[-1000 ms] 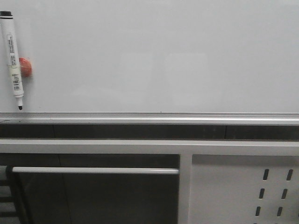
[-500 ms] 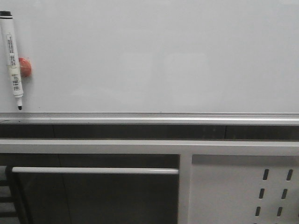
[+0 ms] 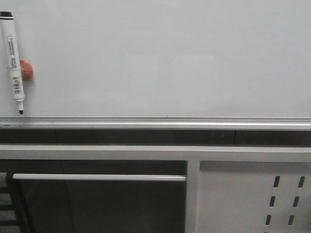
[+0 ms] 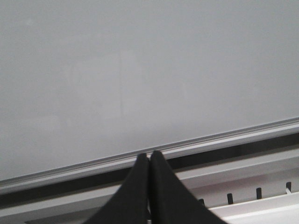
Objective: Write number 1 on whiteboard
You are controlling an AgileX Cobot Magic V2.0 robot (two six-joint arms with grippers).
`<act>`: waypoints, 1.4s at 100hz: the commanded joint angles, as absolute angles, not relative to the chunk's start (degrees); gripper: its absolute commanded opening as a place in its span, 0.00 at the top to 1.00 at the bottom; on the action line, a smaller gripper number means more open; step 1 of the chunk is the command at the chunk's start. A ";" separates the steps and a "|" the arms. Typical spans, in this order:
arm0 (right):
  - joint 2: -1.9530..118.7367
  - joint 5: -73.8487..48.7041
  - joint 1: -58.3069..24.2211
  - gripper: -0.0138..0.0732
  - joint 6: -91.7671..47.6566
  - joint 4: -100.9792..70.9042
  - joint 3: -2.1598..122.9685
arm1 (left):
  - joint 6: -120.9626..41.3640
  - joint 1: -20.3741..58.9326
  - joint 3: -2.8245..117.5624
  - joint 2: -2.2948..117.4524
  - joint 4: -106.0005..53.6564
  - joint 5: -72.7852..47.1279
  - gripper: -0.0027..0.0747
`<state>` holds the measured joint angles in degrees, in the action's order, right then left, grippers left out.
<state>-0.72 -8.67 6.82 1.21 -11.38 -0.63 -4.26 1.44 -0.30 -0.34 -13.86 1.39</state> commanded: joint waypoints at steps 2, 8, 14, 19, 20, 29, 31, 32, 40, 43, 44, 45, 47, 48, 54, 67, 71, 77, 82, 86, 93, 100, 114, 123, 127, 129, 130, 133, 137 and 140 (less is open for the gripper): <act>-1.66 -0.65 7.11 0.93 0.75 -11.77 -2.37 | -4.23 1.96 -1.58 -1.93 -16.33 11.55 0.99; -1.66 2.14 7.11 0.93 0.75 -11.77 -2.37 | -4.23 1.96 -1.58 -1.93 -16.34 13.86 0.99; -1.66 5.63 7.11 0.93 0.75 -11.77 -2.37 | -4.23 1.96 -1.58 -1.93 -16.34 14.80 0.99; -1.66 8.67 7.11 0.93 0.75 -11.77 -2.37 | -4.23 1.96 -1.58 -1.93 -16.34 15.39 0.99; -1.66 9.11 7.11 0.93 0.75 -11.77 -2.37 | -4.23 1.96 -1.58 -1.93 -16.34 15.52 0.99; -1.66 14.39 7.11 0.93 0.75 -11.77 -2.37 | -3.67 1.96 -1.58 -1.93 -17.57 15.29 0.99; -1.66 15.85 7.11 0.93 0.75 -11.77 -2.37 | -3.66 1.96 -1.58 -1.93 -18.37 15.18 0.99; -1.66 16.28 7.11 0.93 0.75 -11.77 -2.37 | -3.66 1.96 -1.58 -1.93 -18.66 15.16 0.99; -1.66 20.69 7.11 0.93 0.75 -11.77 -2.37 | -3.66 1.96 -1.58 -1.93 -22.54 15.97 0.99; -1.66 21.48 7.11 0.93 0.75 -11.77 -2.28 | -3.66 1.96 -1.58 -1.93 -23.49 16.42 0.99; -1.66 21.62 7.11 0.93 0.75 -11.77 -2.28 | -3.66 1.96 -1.58 -1.93 -23.72 16.43 0.99; -1.66 21.78 7.11 0.93 0.75 -11.77 -2.28 | -3.66 1.96 -1.58 -1.93 -24.01 16.58 0.99; -1.66 22.04 7.11 0.93 0.75 -11.77 -2.28 | -3.66 1.96 -1.58 -1.93 -24.26 16.67 0.99; -1.66 22.01 7.11 0.93 0.75 -11.77 -2.28 | -3.66 1.96 -1.58 -1.93 -24.44 16.67 0.99; -1.66 21.12 7.11 0.93 0.75 -11.77 -2.28 | -0.87 1.96 -1.58 -1.93 -27.65 16.33 0.99; -1.66 15.74 7.11 0.93 5.01 -11.77 -0.74 | 4.50 1.96 -1.06 -1.93 -31.18 15.66 0.99; -1.66 13.03 7.11 0.93 5.43 -11.66 0.90 | 4.50 1.96 -0.39 -1.93 -30.22 14.85 0.99; -1.66 7.48 6.73 0.93 5.43 -10.37 3.86 | 4.50 1.96 1.22 -1.93 -27.74 12.59 0.99; -1.66 2.26 6.46 0.93 5.43 -8.31 7.12 | 4.50 1.96 3.45 -1.93 -24.07 9.84 0.99; -1.54 -1.02 6.37 0.93 5.30 -6.49 9.06 | 4.50 1.96 4.97 -1.93 -22.03 7.47 0.99; -1.15 -4.29 6.12 0.93 5.30 -3.37 12.11 | 4.50 1.96 7.91 -1.83 -21.35 4.94 0.99; -0.52 -4.82 6.12 0.93 5.30 -3.26 14.36 | 4.50 1.96 10.50 -1.58 -20.65 4.21 0.99; 2.35 -8.49 6.12 0.93 5.30 -2.98 17.48 | 4.50 1.96 15.00 -0.59 -20.65 4.64 0.99; 4.69 -13.65 6.12 0.93 5.30 -3.87 19.82 | 4.73 1.96 17.64 0.07 -20.96 5.09 0.99; 5.67 -14.20 6.12 0.93 5.30 -4.71 20.36 | 4.73 1.96 18.88 0.49 -20.67 4.63 0.99; 6.06 -14.08 6.12 0.93 5.30 -5.21 20.69 | 4.73 1.96 19.48 0.66 -20.44 4.30 0.99; 6.20 -14.08 6.12 0.93 5.30 -5.35 20.78 | 4.73 1.96 19.69 0.97 -20.44 4.12 0.99; 6.67 -14.38 6.12 0.93 5.30 -6.25 21.20 | 4.73 1.96 20.54 1.39 -20.03 3.29 0.99; 7.24 -15.61 5.99 0.93 5.30 -6.38 22.04 | 4.73 1.96 21.97 2.24 -18.85 1.46 0.99; 7.72 -16.72 5.76 0.93 5.30 -6.38 22.71 | 4.73 1.96 22.97 2.96 -17.68 0.00 0.99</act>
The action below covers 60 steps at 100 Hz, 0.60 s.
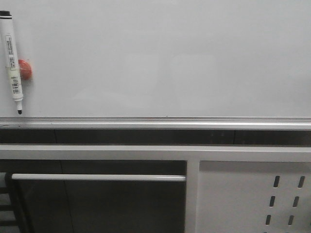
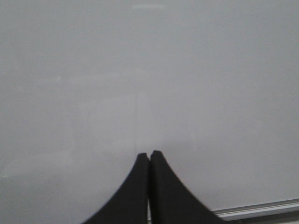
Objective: Write number 1 on whiteboard
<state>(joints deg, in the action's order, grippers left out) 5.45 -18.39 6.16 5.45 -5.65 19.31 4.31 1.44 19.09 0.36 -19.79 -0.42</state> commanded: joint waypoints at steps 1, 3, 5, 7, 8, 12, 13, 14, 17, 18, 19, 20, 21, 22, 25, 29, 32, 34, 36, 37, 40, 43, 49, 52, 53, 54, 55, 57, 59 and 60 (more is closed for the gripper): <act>7.96 -17.25 5.77 0.93 5.30 -6.38 23.10 | 4.73 1.96 23.46 3.18 -17.06 -0.82 0.99; 8.36 -18.19 5.59 0.93 5.30 -6.38 23.65 | 4.73 1.96 24.27 3.85 -16.20 -2.01 0.99; 8.80 -18.97 5.36 0.93 5.30 -6.38 23.99 | 4.73 1.96 25.03 4.59 -15.56 -3.15 0.99; 9.08 -19.42 5.18 0.93 5.30 -6.38 24.52 | 4.73 1.96 25.54 5.37 -14.71 -3.86 0.99; 9.37 -19.82 5.11 0.93 5.19 -6.38 24.84 | 4.73 1.96 26.06 5.65 -14.25 -4.51 0.99; 10.35 -20.87 4.71 0.93 5.22 -6.38 25.64 | 4.06 1.96 27.66 7.40 -13.70 -6.33 0.99; 10.52 -21.03 4.69 0.93 5.04 -6.38 25.96 | 3.48 1.96 27.93 8.06 -13.70 -6.59 0.99; 10.71 -21.16 4.47 0.93 5.03 -6.38 26.11 | 3.15 1.96 28.20 8.37 -13.70 -6.86 0.99; 11.61 -21.79 4.24 0.93 4.85 -6.38 26.83 | 1.38 1.96 29.58 9.77 -13.70 -8.13 0.99; 11.78 -21.81 4.12 0.93 4.74 -6.38 26.97 | 1.04 1.96 29.87 10.51 -13.70 -8.36 0.99; 12.12 -21.93 3.96 0.93 4.74 -6.38 27.09 | 0.67 1.96 30.41 10.87 -13.70 -8.89 0.99; 12.31 -21.96 3.98 0.93 4.74 -6.38 27.20 | 0.00 1.96 30.69 11.63 -13.70 -9.15 0.99; 12.49 -21.96 3.81 0.93 4.74 -6.38 27.39 | -0.34 1.96 30.97 12.02 -13.70 -9.39 0.99; 12.78 -21.96 3.68 0.93 4.71 -6.38 27.59 | -0.97 1.96 31.51 12.40 -13.81 -9.93 0.99; 13.41 -21.96 3.41 0.93 4.71 -6.41 27.87 | -2.31 1.96 32.59 14.39 -14.26 -11.18 0.99; 14.21 -21.96 3.13 0.93 4.60 -6.41 28.18 | -4.18 1.96 34.11 16.45 -15.85 -13.02 0.99; 14.71 -21.83 2.86 0.93 4.61 -6.41 28.40 | -4.74 1.96 34.92 18.46 -17.04 -14.08 0.99; 14.98 -21.68 2.71 0.93 4.61 -6.41 28.41 | -5.13 1.96 35.38 19.25 -18.12 -14.69 0.99; 15.27 -21.59 2.58 0.93 4.61 -6.41 28.41 | -5.95 1.96 35.78 20.38 -19.28 -15.15 0.99; 15.38 -21.59 2.58 0.93 4.61 -6.41 28.41 | -6.24 1.96 35.81 21.08 -19.69 -15.28 0.99; 15.82 -21.59 2.47 0.93 4.61 -6.41 28.41 | -8.12 2.06 36.08 22.74 -21.95 -15.50 0.99; 16.13 -21.59 2.29 0.93 4.43 -6.41 28.41 | -9.87 2.07 36.08 23.59 -24.06 -15.50 0.99; 16.65 -21.59 1.96 0.93 3.84 -6.51 28.41 | -14.18 2.66 36.08 25.92 -28.07 -15.50 0.99; 16.90 -21.71 1.96 0.93 3.84 -6.51 28.41 | -16.32 3.12 36.08 26.43 -29.54 -15.50 0.99; 16.88 -21.71 1.96 0.93 3.84 -6.51 28.41 | -16.83 3.14 36.08 26.70 -29.92 -15.50 0.99; 16.93 -21.71 1.96 0.93 3.84 -6.51 28.41 | -17.83 3.45 36.08 26.95 -30.66 -15.50 0.99; 16.93 -21.71 1.96 0.93 3.84 -6.51 28.41 | -18.32 3.56 36.08 26.95 -30.97 -15.50 0.99; 17.02 -21.81 1.96 0.93 3.84 -6.51 28.41 | -19.72 3.94 36.08 27.25 -31.86 -15.50 0.99; 17.02 -21.78 1.96 0.93 3.84 -6.51 28.41 | -20.95 4.36 36.08 27.40 -32.69 -15.50 0.99; 17.02 -21.78 1.96 0.93 3.84 -6.51 28.41 | -21.34 4.51 36.08 27.54 -32.96 -15.50 0.99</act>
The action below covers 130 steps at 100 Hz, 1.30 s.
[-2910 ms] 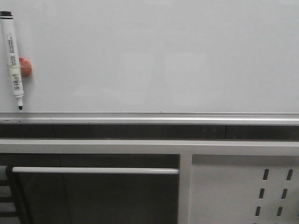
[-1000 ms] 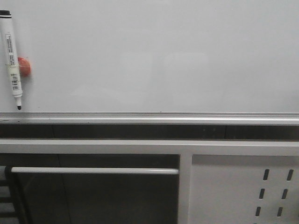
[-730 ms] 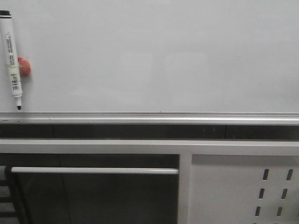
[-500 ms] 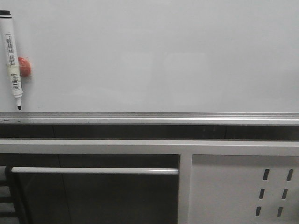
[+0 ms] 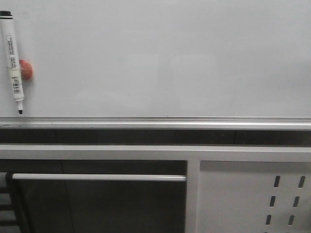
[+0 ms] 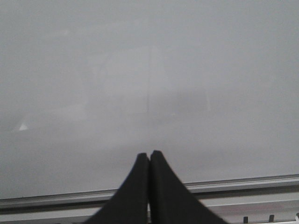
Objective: Write number 1 on whiteboard
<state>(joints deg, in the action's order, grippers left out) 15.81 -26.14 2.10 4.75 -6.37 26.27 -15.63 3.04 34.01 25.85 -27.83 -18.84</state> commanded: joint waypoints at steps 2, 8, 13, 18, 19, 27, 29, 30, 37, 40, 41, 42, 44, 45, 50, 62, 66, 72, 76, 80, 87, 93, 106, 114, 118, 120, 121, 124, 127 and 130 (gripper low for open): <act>17.02 -21.84 1.96 0.93 3.84 -6.51 28.41 | -22.44 4.95 35.95 27.54 -33.71 -15.50 0.99; 17.02 -21.84 1.96 0.93 3.84 -6.51 28.41 | -24.42 6.38 35.07 27.54 -35.33 -15.31 0.99; 17.02 -21.94 1.96 0.93 3.84 -6.51 28.41 | -25.37 7.52 34.27 27.43 -35.82 -15.42 0.98; 17.02 -21.96 1.96 0.93 3.75 -6.51 28.41 | -25.37 8.66 33.16 27.43 -35.82 -15.42 0.97; 17.02 -21.96 1.96 0.93 3.75 -6.51 28.41 | -25.37 8.82 32.98 27.43 -35.82 -15.42 0.96; 17.02 -22.19 1.96 0.93 3.75 -6.51 28.41 | -25.97 10.57 30.68 27.43 -35.82 -14.65 0.90; 17.02 -22.34 1.96 0.93 3.75 -6.51 28.41 | -26.38 10.93 30.16 27.43 -35.82 -14.53 0.88; 17.02 -22.33 1.96 0.93 3.75 -6.51 28.41 | -26.67 11.05 29.99 27.43 -35.82 -14.36 0.87; 17.02 -23.11 1.96 0.93 3.75 -6.51 28.41 | -27.33 11.87 28.82 27.43 -35.61 -13.24 0.80; 17.02 -23.32 1.96 0.93 3.75 -6.51 28.41 | -28.29 12.12 28.30 27.43 -35.61 -12.38 0.77; 17.02 -23.43 1.96 0.93 3.75 -6.51 28.41 | -28.29 12.22 28.33 27.43 -35.61 -12.24 0.76; 17.02 -23.44 1.96 0.93 3.75 -6.51 28.41 | -28.68 12.21 28.17 27.43 -35.61 -12.08 0.75; 17.02 -23.59 1.96 0.93 3.75 -6.51 28.41 | -29.11 12.32 28.05 27.43 -35.61 -11.78 0.73; 17.02 -23.59 1.96 0.93 3.75 -6.51 28.41 | -29.25 12.33 28.05 27.43 -35.61 -11.62 0.72; 17.02 -24.02 1.96 0.93 3.75 -6.51 28.41 | -29.71 12.33 27.79 27.43 -35.61 -11.06 0.67; 17.02 -24.46 1.96 0.93 3.75 -6.61 28.41 | -29.86 12.33 27.53 27.43 -35.49 -11.09 0.60; 17.02 -24.46 1.96 0.93 3.75 -6.61 28.41 | -29.86 12.33 27.51 27.43 -35.39 -11.09 0.58; 17.02 -24.46 1.96 0.93 3.75 -6.61 28.41 | -29.86 12.33 27.41 27.43 -35.39 -10.99 0.58; 17.02 -24.46 1.96 0.93 3.75 -6.61 28.41 | -29.86 12.33 27.41 27.43 -35.39 -10.83 0.58; 17.02 -24.46 1.96 0.93 3.75 -6.61 28.41 | -29.86 12.33 27.41 27.43 -35.39 -10.47 0.58; 17.02 -24.46 1.96 0.93 3.75 -6.61 28.41 | -29.86 12.33 27.41 27.43 -35.22 -9.91 0.58; 17.02 -24.46 1.96 0.93 3.75 -6.61 28.41 | -29.86 12.33 27.41 27.43 -35.12 -9.91 0.58; 17.02 -24.46 1.96 0.93 3.75 -6.61 28.19 | -29.86 12.45 27.41 27.43 -35.12 -9.91 0.58; 17.02 -24.46 1.96 0.93 3.75 -6.61 28.17 | -29.86 12.45 27.41 27.43 -35.12 -10.47 0.58; 17.02 -24.46 1.96 0.93 3.75 -6.61 28.17 | -29.86 12.45 27.41 27.43 -35.12 -11.08 0.58; 17.02 -24.46 1.96 0.93 3.75 -6.61 28.17 | -29.86 12.45 27.41 27.43 -35.12 -11.42 0.58; 17.02 -24.46 1.96 0.93 3.75 -6.61 28.17 | -29.86 12.45 27.41 27.43 -35.12 -11.52 0.58; 17.02 -24.46 1.96 0.93 3.75 -6.61 28.17 | -29.86 12.45 27.33 27.43 -35.12 -11.76 0.58; 17.02 -24.46 1.96 0.93 3.75 -6.61 28.17 | -29.86 12.45 27.20 27.43 -35.12 -11.88 0.58; 17.02 -24.46 1.96 0.93 3.75 -6.61 28.17 | -29.86 12.45 26.76 27.43 -35.12 -11.55 0.58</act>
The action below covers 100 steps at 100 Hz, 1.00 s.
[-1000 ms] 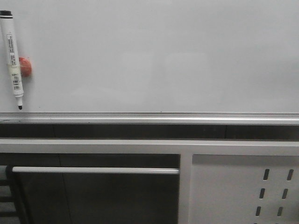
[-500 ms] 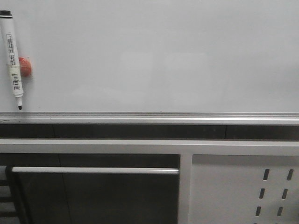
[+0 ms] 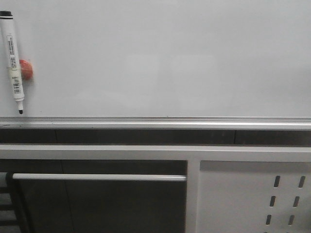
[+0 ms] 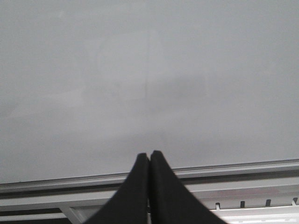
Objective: Write number 1 on whiteboard
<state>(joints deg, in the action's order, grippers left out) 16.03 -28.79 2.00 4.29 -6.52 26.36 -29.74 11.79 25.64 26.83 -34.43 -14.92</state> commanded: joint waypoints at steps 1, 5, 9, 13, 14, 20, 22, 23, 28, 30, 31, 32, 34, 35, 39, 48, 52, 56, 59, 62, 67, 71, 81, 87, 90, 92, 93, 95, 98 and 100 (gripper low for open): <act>17.02 -24.46 1.96 0.93 3.75 -6.61 28.17 | -29.86 12.45 26.62 27.43 -35.25 -11.41 0.58; 17.02 -24.46 1.96 0.93 3.75 -6.61 28.17 | -29.86 12.45 25.73 27.43 -35.41 -10.46 0.58; 17.02 -24.46 1.96 0.93 3.75 -6.61 28.17 | -29.86 12.55 24.58 27.33 -35.31 -9.44 0.58; 17.02 -24.46 1.96 0.93 3.75 -6.61 28.17 | -29.54 12.68 23.17 27.33 -34.53 -7.96 0.58; 17.02 -24.46 1.96 0.93 3.75 -6.61 28.17 | -29.43 12.81 22.51 27.33 -34.04 -7.35 0.58; 17.02 -24.46 1.96 0.93 3.75 -6.61 28.17 | -25.33 13.85 19.64 27.33 -29.96 -4.38 0.58; 17.02 -24.46 1.96 0.93 3.75 -6.61 28.17 | -22.66 14.38 18.51 27.33 -27.79 -3.02 0.58; 17.02 -24.46 1.96 0.93 3.75 -6.61 28.17 | -21.64 14.78 17.75 27.33 -26.99 -1.97 0.58; 17.02 -24.46 1.96 0.93 3.75 -6.61 28.17 | -13.07 16.56 15.11 27.33 -20.95 2.53 0.58; 17.02 -24.46 1.96 0.93 3.75 -6.61 28.17 | -9.26 17.49 14.09 27.33 -18.21 4.82 0.58; 17.02 -24.46 1.96 0.93 3.75 -6.61 28.17 | -6.84 17.81 13.76 27.33 -16.37 5.66 0.58; 17.02 -24.46 1.96 0.93 3.75 -6.61 28.17 | -5.69 18.48 13.12 27.33 -15.46 7.35 0.58; 17.02 -24.46 1.96 0.93 3.75 -6.61 28.17 | -2.57 19.15 12.21 27.33 -12.78 9.13 0.58; 17.02 -24.46 1.96 0.93 3.75 -6.61 28.17 | -1.67 19.85 11.93 27.33 -11.89 10.87 0.58; 17.02 -24.46 1.96 0.93 3.75 -6.61 28.17 | 1.97 21.95 10.42 27.33 -6.51 16.09 0.58; 17.02 -24.46 1.96 0.93 3.75 -6.61 28.17 | 1.96 25.68 8.75 27.80 -2.26 22.77 0.58; 17.02 -24.46 1.96 0.93 3.75 -6.61 28.17 | 1.87 27.07 8.75 28.43 -2.28 23.09 0.58; 17.02 -24.46 1.96 0.93 3.75 -6.61 28.17 | 1.87 28.04 8.75 29.63 -2.28 23.09 0.58; 17.02 -24.46 1.96 0.93 3.75 -6.61 28.17 | 1.87 28.41 8.75 30.62 -2.28 23.31 0.58; 17.02 -24.46 1.96 0.93 3.75 -6.61 28.17 | 1.87 28.60 8.67 32.09 -2.28 23.63 0.58; 17.02 -24.46 1.96 0.93 3.75 -6.61 28.17 | 1.87 28.60 8.41 34.57 -2.28 25.71 0.58; 17.02 -24.46 1.96 0.93 3.75 -6.61 28.17 | 1.87 28.60 8.08 37.04 -2.28 28.34 0.58; 17.02 -24.46 1.96 0.93 3.75 -6.61 28.17 | 1.87 28.60 6.84 43.86 -2.67 38.64 0.55; 17.02 -24.46 1.96 0.93 3.75 -6.61 28.17 | 1.87 28.60 6.30 48.05 -3.41 43.32 0.52; 17.02 -24.46 1.96 0.93 3.75 -6.61 28.17 | 1.87 28.60 6.17 50.67 -3.87 45.17 0.51; 17.02 -24.46 1.96 0.93 3.75 -6.61 28.17 | 1.87 28.60 6.17 52.18 -4.28 46.56 0.51; 17.02 -24.46 1.96 0.93 3.75 -6.61 28.17 | 1.87 28.60 6.10 52.68 -4.41 47.46 0.51; 17.02 -24.46 1.96 0.93 3.75 -6.61 28.17 | 1.87 28.60 6.10 54.16 -4.64 48.85 0.51; 17.02 -24.46 1.96 0.93 3.75 -6.61 28.17 | 1.87 28.60 6.04 56.06 -4.74 50.44 0.51; 17.02 -24.46 1.96 0.93 3.75 -6.61 28.17 | 1.87 28.60 6.04 57.37 -4.74 51.72 0.51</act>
<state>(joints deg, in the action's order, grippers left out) 16.03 -28.88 2.00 4.14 -6.61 26.36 1.32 28.20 4.75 52.88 -3.81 41.46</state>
